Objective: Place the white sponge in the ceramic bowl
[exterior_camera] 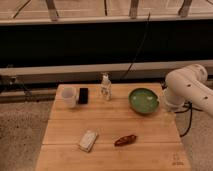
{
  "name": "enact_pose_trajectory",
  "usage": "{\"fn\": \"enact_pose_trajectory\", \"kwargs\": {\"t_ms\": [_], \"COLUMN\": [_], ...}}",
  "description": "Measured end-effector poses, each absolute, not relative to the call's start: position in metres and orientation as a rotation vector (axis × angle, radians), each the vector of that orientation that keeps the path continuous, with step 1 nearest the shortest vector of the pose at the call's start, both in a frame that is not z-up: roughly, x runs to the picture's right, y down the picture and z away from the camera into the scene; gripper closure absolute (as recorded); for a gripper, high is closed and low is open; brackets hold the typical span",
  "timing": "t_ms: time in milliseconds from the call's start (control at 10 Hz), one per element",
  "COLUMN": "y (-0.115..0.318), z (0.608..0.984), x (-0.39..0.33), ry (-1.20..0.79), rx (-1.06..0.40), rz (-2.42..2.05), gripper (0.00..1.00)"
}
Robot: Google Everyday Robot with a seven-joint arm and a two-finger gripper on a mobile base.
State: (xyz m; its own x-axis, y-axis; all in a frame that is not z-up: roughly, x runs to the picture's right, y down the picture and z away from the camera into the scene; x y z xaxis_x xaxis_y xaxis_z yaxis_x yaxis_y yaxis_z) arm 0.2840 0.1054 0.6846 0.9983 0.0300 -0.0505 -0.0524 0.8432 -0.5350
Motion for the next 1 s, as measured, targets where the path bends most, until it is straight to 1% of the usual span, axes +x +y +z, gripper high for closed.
{"fn": "enact_pose_trajectory", "kwargs": {"t_ms": [500,800,1000], "y": [0.110,0.114,0.115], "z": [0.688,0.688,0.690], "x": [0.228,0.214,0.186], "ry": [0.042,0.036,0.022], "rx": [-0.603,-0.618,-0.626], "rz": [-0.036,-0.099,-0.150], "gripper": [0.20,0.20,0.20]}}
